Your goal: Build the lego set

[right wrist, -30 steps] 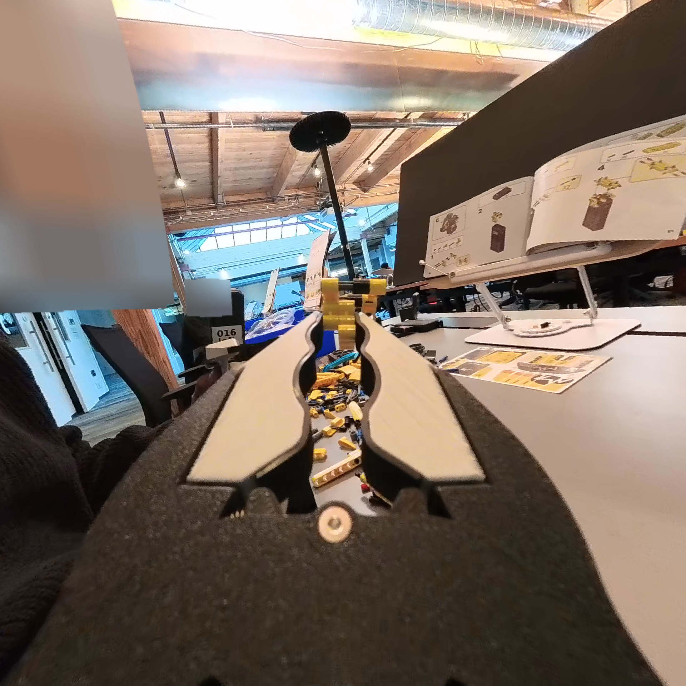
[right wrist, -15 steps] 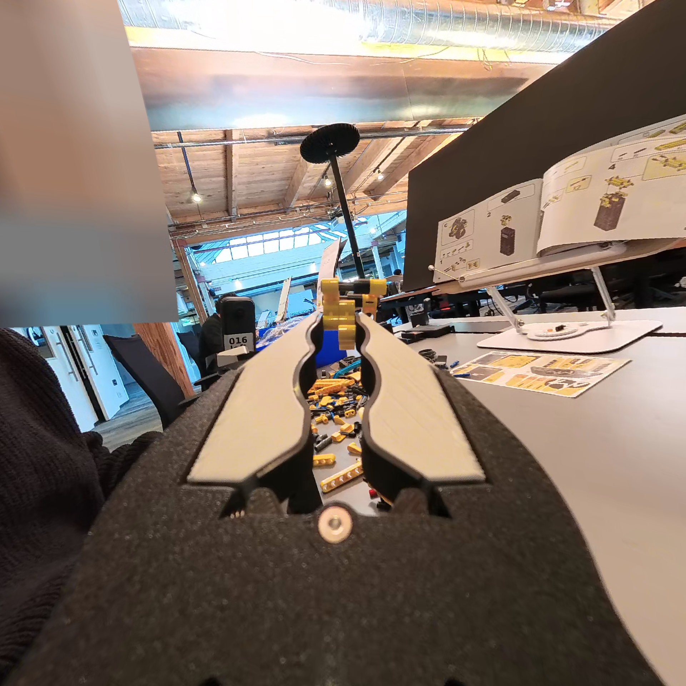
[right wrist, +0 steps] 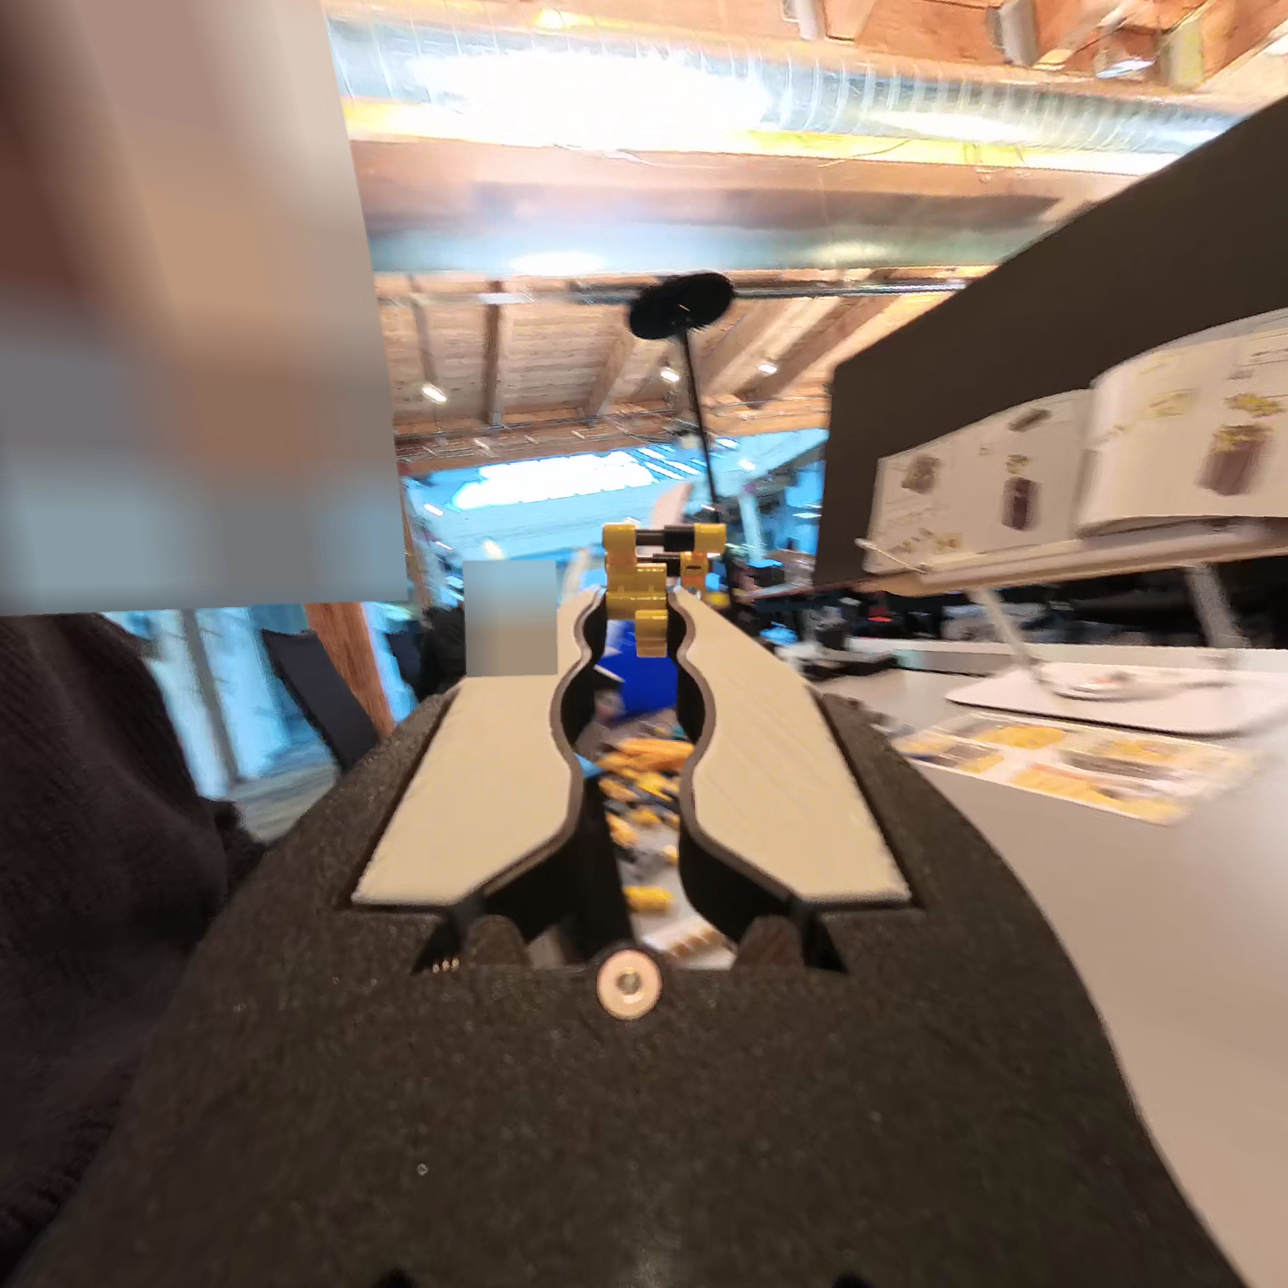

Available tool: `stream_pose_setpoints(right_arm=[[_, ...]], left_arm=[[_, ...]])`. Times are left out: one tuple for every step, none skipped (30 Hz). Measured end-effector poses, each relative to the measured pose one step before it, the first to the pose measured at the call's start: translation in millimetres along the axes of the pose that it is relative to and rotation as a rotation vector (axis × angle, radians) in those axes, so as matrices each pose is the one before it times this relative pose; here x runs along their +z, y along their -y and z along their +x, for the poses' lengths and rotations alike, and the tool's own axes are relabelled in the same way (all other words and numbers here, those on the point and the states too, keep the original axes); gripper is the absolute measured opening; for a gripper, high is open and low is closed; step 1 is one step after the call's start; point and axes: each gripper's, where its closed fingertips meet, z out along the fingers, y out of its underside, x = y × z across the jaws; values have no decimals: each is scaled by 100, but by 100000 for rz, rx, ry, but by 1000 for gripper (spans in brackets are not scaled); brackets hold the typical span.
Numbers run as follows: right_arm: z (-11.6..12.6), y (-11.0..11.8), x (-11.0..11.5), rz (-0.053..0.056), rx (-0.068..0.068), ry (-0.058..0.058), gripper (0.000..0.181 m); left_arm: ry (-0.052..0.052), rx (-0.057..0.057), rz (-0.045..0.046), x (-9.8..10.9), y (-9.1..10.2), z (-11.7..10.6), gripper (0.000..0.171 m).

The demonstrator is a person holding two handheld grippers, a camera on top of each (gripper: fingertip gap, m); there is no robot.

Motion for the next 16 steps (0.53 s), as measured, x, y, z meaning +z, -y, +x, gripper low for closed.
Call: stream_pose_setpoints(right_arm=[[-591,348,298,857,1967,1444,16],[-603,333,294,715,1549,1093,16],[-739,319,252,892,1392,1307,16],[-738,260,249,1159,1737,1493,16],[-645,143,253,1119,2129,1405,16],[-744,63,259,914,2410,1513,16],[-700,-52,280,923,2710,2023,16],[-711,-153,314,920,3033,2398,16],[-638,-267,355,541,3227,2293,16],[-529,-300,305,246,3070,2031,16],[-398,-277,289,455,2739,1853,16],[-270,-273,274,694,2485,1874,16],[-297,-284,289,583,2480,2136,16],[-252,-292,327,490,2335,2296,16],[-184,-283,333,666,1964,2023,16],[-143,-294,308,672,1625,1520,16]], left_arm=[[333,397,-8,-43,42,52,45],[249,249,28,-67,97,107,45],[-291,213,510,-79,207,267,45],[-353,69,998,-100,303,358,45],[-177,-39,1223,-95,356,411,45],[-505,-85,1328,-75,368,524,45],[-1060,-180,1370,-14,375,658,45],[-1094,-418,1363,81,341,692,45],[-825,-516,1022,222,244,652,45],[-1053,-776,299,368,112,642,46],[-2667,-1223,-241,496,22,839,45],[-3683,-1714,-636,599,-56,949,45],[-3352,-1867,-888,644,-97,852,46],[-2372,-1633,-743,593,-96,660,46],[-844,-1013,-292,484,-31,410,45],[1177,-768,142,329,53,83,45]])
